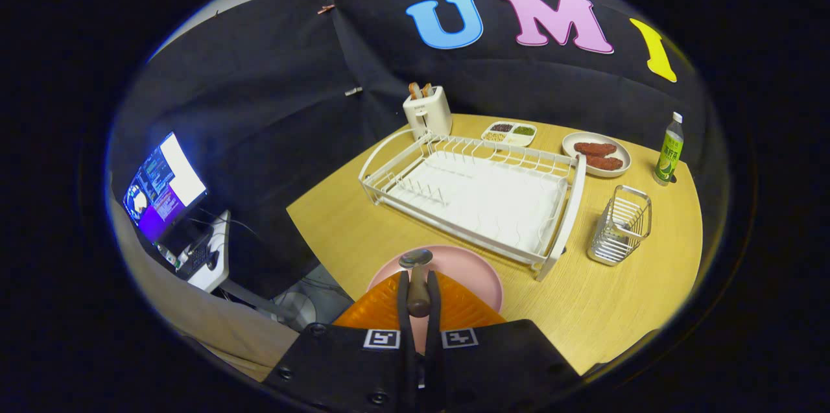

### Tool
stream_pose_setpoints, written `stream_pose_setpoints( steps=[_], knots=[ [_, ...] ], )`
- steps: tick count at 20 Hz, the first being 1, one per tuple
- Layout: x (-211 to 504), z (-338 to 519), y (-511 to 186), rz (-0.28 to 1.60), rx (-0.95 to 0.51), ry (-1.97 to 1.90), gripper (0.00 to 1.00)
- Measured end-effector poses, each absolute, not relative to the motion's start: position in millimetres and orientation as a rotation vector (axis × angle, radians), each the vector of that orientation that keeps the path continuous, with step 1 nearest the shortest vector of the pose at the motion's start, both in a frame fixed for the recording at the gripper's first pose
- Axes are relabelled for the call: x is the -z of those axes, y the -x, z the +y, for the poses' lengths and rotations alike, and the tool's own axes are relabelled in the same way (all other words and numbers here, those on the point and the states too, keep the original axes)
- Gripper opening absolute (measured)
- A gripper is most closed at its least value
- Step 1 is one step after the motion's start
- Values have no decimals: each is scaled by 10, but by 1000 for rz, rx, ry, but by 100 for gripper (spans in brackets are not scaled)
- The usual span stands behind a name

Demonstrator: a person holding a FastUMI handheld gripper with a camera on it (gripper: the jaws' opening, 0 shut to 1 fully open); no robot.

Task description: Take the plate from the dish rack, then take the spoon from the basket and place it into the plate.

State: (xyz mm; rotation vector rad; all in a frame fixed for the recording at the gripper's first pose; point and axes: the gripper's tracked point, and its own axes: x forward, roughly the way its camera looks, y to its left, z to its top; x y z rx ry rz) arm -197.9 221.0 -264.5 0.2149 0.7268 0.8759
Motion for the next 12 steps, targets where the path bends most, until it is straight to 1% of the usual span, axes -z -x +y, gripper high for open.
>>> stream_pose_setpoints(
  steps=[5, 10, 11, 12],
  knots=[
    [3026, 2380, 1945, 779, -864, -197, 9],
    [3137, 2402, 1948, 796, -869, -197, 9],
    [3163, 2386, 1964, 808, -873, -188, 13],
    [3194, 2361, 1989, 822, -873, -176, 13]
  ],
)
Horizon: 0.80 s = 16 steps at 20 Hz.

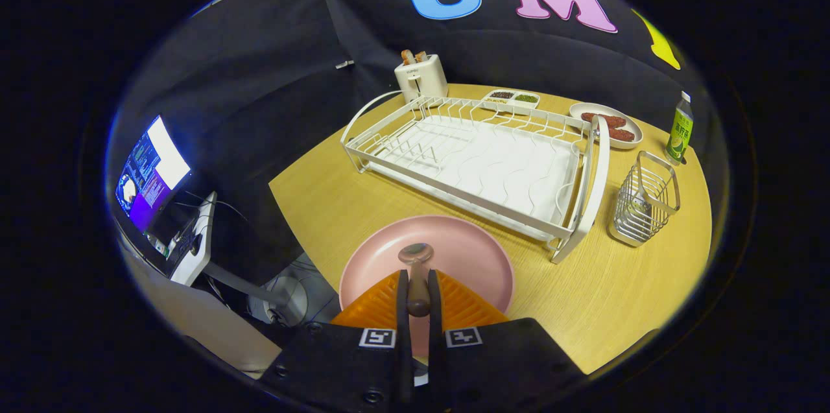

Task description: Take the plate from the dish rack, then take the spoon from the basket and place it into the plate.

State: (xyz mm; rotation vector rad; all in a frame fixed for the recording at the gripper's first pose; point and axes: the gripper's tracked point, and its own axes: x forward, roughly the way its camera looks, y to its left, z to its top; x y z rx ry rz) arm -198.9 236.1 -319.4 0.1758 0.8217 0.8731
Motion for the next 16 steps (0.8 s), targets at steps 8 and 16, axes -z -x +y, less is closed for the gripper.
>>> stream_pose_setpoints(
  steps=[8, 16],
  knots=[
    [3511, 2185, 2148, 896, -845, -148, 22],
    [3266, 2197, 2011, 857, -808, -201, 66]
  ],
)
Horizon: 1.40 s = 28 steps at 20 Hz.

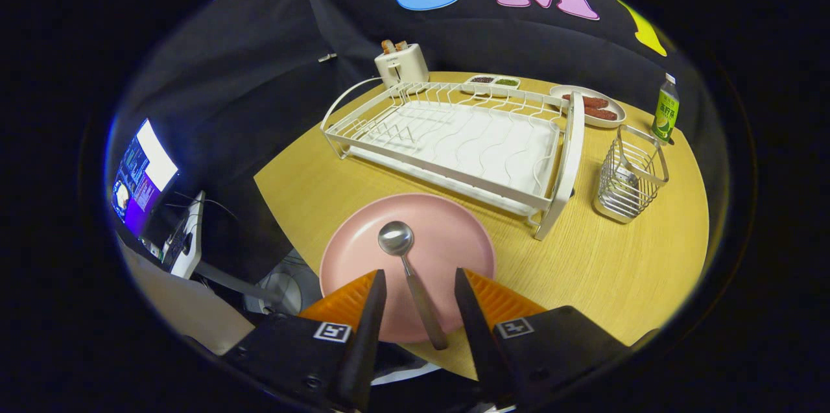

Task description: Take the plate from the dish rack, then take the spoon from the basket and place it into the plate.

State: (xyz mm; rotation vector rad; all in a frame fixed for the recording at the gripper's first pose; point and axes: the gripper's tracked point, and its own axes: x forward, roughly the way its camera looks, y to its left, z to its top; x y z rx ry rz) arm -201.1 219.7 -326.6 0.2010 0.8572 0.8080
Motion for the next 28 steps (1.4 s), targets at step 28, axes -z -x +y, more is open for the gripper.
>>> stream_pose_setpoints(
  steps=[28],
  knots=[
    [867, 709, 206, 241, -263, -158, 98]
  ],
)
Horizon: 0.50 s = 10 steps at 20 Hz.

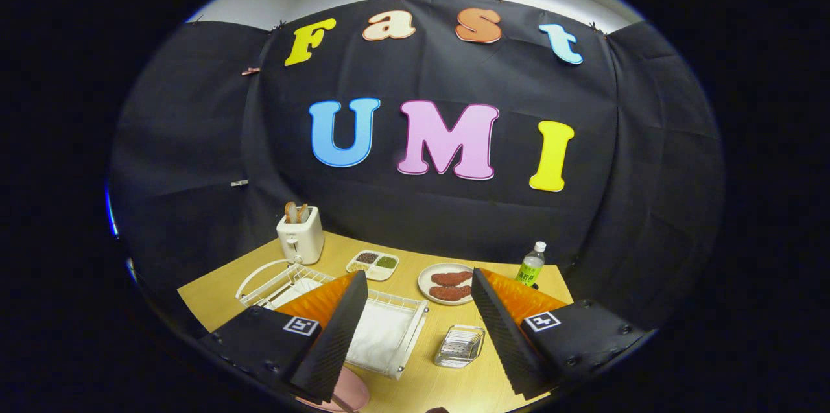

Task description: Take the plate from the dish rack, then take the spoon from the basket and place it into the plate.

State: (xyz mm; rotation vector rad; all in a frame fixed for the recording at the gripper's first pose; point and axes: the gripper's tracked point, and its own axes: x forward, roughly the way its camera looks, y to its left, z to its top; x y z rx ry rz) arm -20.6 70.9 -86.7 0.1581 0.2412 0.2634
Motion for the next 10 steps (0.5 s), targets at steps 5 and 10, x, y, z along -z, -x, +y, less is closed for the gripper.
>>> stream_pose_setpoints(
  steps=[5, 10],
  knots=[
    [794, 602, 234, 214, -220, -181, 97],
    [829, 580, 246, 227, -222, -157, 97]
  ],
)
